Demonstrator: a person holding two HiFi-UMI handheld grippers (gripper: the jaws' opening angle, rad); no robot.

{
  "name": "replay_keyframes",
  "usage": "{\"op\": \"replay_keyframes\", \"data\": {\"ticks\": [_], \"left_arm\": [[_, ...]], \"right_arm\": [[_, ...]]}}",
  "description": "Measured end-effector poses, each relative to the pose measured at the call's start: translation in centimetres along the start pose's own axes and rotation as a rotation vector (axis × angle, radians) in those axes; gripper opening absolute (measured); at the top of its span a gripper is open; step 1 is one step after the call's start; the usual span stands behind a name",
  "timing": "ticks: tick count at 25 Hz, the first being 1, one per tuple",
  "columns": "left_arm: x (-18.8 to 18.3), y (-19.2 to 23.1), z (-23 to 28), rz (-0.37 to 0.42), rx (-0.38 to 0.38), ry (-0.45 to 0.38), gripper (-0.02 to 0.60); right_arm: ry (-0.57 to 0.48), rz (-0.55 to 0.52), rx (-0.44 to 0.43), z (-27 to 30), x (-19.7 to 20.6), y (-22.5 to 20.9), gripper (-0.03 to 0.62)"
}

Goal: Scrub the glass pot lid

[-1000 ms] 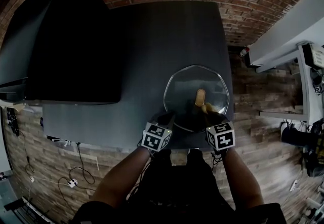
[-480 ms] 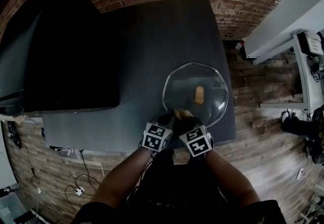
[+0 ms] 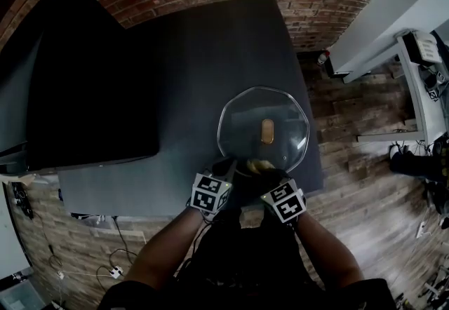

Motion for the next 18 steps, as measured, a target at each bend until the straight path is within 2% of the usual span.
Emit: {"op": "replay_keyframes", "data": {"ticks": [8,14,18], "left_arm": [[0.1,-0.3,0.0,-0.005,-0.018,-0.002,0.031],[-0.1,-0.7,0.3,-0.017,-0.047,0.003,0.031],[-0.3,-0.9,0.6,-0.026,-0.073,0.006,0.031]], "right_arm": [[0.002,0.076,0.048,-4.1,1.0,-7.7,0.041],[-0.055,0.161,0.078,-4.6,-1.1,-12.4,0.041],[-0.115,0.214,0.151,-4.1,-2.6,-15.0,0.041]]}}
Point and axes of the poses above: the fingertips, and each gripper's own axes: z forward along the fingers, y to its left, x out of its underside, the point moved 8 cm from there along -z, backward along the fingers, and after that the axes turned 6 degrees about z, right-handed, at the moved point
